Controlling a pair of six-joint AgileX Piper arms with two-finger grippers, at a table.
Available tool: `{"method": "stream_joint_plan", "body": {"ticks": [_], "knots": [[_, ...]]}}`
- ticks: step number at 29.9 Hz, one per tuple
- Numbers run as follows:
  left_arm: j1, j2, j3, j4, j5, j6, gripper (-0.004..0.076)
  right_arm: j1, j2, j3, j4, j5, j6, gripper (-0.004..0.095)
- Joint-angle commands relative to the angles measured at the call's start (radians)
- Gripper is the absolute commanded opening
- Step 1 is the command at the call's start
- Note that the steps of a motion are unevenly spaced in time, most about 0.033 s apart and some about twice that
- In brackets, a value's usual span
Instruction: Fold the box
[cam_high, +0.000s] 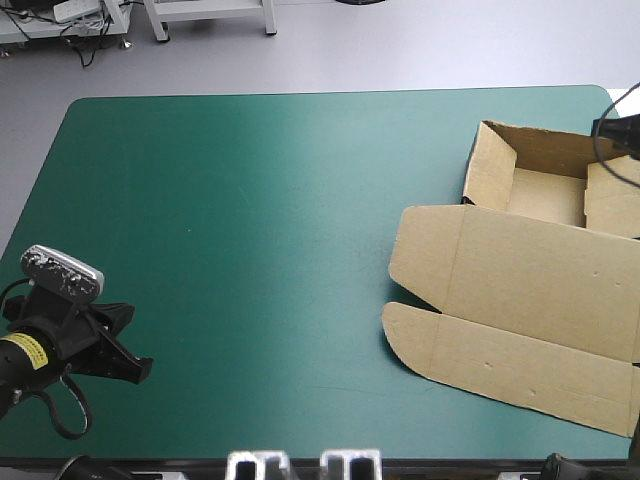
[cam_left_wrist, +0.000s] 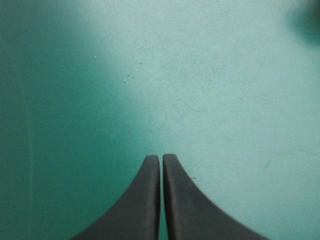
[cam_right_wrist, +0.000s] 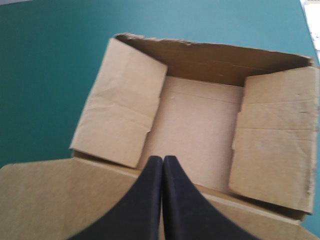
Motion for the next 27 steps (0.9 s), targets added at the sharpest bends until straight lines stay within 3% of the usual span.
{"method": "stream_joint_plan", "body": {"ticks": [1, 10, 19, 27], "knots": [[-0.006, -0.021, -0.015, 0.001, -0.044, 0.013, 0.0004, 0.089, -0.13, 0.089, 0.02, -0.074, -0.035, -0.0013], [-0.006, -0.202, 0.199, -0.077, -0.069, 0.043, 0.0004, 0.339, -0.355, 0.38, -0.059, -0.166, -0.062, -0.0013], [-0.006, -0.357, 0.42, -0.192, -0.091, 0.116, 0.0004, 0.349, -0.701, 0.698, -0.08, -0.268, -0.067, -0.0014], [-0.006, -0.438, 0.494, -0.236, -0.132, 0.175, 0.0004, 0.349, -0.948, 0.936, -0.118, -0.295, -0.07, -0.0013]]}}
